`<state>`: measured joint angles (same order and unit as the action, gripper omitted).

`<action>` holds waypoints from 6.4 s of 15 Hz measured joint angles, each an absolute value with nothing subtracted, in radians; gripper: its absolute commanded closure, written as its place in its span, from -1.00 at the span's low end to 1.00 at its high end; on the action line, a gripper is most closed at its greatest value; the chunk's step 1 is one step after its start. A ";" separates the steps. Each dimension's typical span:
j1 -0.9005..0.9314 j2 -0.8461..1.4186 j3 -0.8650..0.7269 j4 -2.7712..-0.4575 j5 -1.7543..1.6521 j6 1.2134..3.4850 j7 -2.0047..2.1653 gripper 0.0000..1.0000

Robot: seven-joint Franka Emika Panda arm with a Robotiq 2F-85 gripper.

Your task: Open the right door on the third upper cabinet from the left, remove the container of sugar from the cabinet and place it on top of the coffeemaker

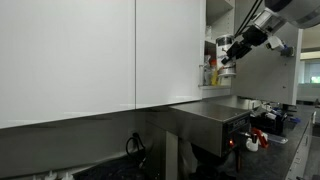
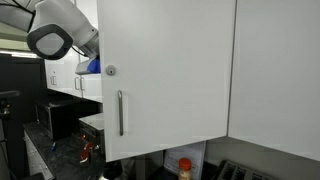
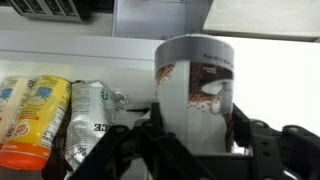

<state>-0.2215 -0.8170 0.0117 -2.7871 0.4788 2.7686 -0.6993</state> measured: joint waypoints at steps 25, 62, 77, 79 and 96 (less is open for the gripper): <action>-0.155 -0.877 0.027 -2.796 0.501 2.386 -0.789 0.19; 0.046 -0.598 0.090 -2.797 0.926 2.729 -1.281 0.19; 0.061 -0.531 0.090 -2.797 1.403 2.782 -1.810 0.19; 0.063 -0.528 0.090 -2.797 1.464 2.785 -1.879 0.19; 0.068 -0.519 0.101 -2.796 1.592 2.807 -2.000 -1.00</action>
